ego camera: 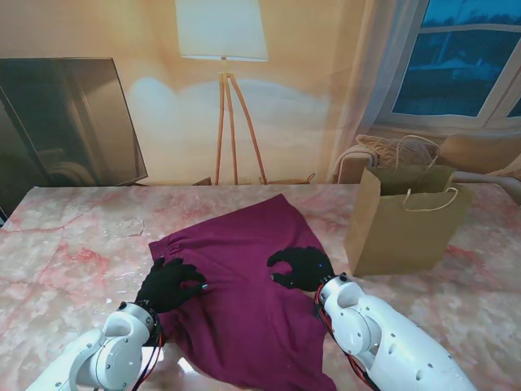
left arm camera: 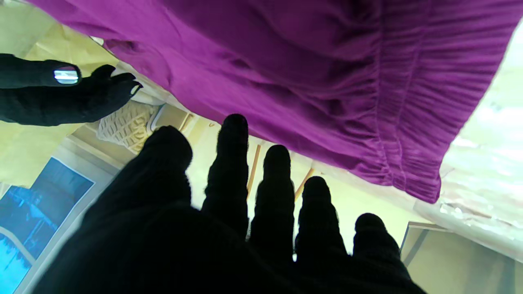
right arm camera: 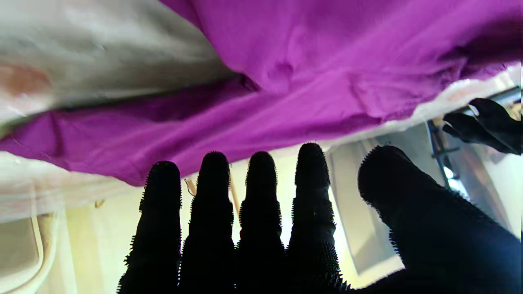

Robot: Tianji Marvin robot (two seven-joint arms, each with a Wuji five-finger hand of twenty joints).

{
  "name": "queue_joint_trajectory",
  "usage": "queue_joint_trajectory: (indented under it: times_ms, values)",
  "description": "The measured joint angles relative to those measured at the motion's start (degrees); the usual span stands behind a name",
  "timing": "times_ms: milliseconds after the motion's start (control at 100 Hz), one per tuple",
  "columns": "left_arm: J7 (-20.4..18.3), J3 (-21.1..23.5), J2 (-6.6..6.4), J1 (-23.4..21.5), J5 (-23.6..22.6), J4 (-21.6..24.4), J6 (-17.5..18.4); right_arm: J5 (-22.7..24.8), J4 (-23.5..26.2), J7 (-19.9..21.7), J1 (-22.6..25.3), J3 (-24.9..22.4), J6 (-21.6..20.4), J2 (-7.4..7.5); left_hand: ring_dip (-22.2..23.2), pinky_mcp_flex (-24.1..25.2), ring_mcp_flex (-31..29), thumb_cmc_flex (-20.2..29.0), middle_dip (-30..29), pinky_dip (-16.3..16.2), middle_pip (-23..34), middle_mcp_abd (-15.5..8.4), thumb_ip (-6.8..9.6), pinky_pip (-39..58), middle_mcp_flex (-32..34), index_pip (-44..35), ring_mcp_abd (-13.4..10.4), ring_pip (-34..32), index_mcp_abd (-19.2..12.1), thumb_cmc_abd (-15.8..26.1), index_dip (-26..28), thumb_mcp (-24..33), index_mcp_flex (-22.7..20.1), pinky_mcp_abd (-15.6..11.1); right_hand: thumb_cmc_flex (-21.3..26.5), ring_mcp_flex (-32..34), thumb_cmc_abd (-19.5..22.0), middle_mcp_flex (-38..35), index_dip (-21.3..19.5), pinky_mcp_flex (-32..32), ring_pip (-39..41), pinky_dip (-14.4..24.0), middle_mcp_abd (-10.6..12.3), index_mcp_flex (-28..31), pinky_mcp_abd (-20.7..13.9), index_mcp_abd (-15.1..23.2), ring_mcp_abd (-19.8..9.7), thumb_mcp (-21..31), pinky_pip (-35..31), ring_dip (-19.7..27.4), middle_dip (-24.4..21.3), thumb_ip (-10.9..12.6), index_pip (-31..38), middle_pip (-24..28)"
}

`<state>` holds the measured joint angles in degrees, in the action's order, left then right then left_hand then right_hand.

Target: Fold the socks and the shorts into the kraft paper bag

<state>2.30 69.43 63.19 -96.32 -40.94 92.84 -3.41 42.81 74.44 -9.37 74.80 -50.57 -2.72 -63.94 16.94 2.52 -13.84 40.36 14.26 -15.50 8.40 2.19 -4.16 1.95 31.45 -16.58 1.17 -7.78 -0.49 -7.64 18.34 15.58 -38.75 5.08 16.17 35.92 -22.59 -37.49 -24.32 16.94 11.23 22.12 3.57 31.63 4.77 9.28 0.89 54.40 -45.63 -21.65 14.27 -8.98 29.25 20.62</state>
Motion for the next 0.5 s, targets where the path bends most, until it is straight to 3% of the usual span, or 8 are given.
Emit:
queue_joint_trajectory:
  times_ms: [130,290,400,500]
  values:
    - [-1.8,0.0,-0.37,-0.2,0.1,-0.1,0.5,-0.6,-1.2,2.4,-1.1,1.5,1.0,0.01,0.0,0.1,-1.9,0.7,0.5,-0.1,0.2,0.1,0.0,0.9,3.1,-2.7,0.0,-0.2,-0.4,0.0,2.0,-1.7,-2.3,1.0,-0.7,-1.2,2.6,0.6,0.0,-2.2,-0.1,-0.2,0.0,-1.5,-0.6,0.0,-0.8,-2.8,1.7,0.9,-1.1,0.0,-0.6,-1.3]
    - [-1.0,-0.1,-0.42,-0.4,0.5,-1.3,1.8,-0.2,-1.5,3.9,-0.9,1.5,2.2,0.13,0.5,0.8,-5.1,0.7,0.6,-5.4,0.4,0.1,0.0,4.0,6.5,-3.7,0.6,-1.3,-0.1,0.0,2.5,-2.3,-5.0,1.6,-1.0,1.3,3.4,-4.1,-0.1,-0.9,0.0,-0.2,0.0,1.6,-1.2,0.6,-0.8,-4.1,1.7,1.0,-1.2,1.1,0.1,-1.3]
    - [-3.7,0.0,-0.59,-0.7,0.7,-1.1,1.2,0.5,0.2,7.2,0.2,0.5,3.0,0.67,1.3,0.6,-8.8,0.7,0.7,-8.5,1.0,0.1,0.0,6.1,8.5,-4.4,1.5,-2.4,0.4,1.0,2.5,-2.9,-5.7,2.5,-1.3,1.9,4.0,-7.9,-0.1,0.8,-0.5,-0.2,-0.8,3.4,-1.2,0.7,-2.0,-4.9,-0.1,2.0,-1.2,1.1,0.8,-0.5]
    - [-4.2,0.1,-0.74,-1.1,0.8,-1.0,0.8,0.4,0.7,7.6,0.5,0.3,2.9,1.08,2.4,-1.0,-12.0,0.7,1.5,-10.1,1.7,0.1,0.0,7.5,11.0,-5.7,2.7,-3.8,0.4,1.3,2.5,-3.0,-6.9,4.3,-1.3,2.7,4.0,-10.2,-0.1,3.6,-0.5,-0.1,-0.8,6.1,-1.2,0.7,-2.0,-4.9,-4.0,2.0,-1.4,1.1,1.0,0.6]
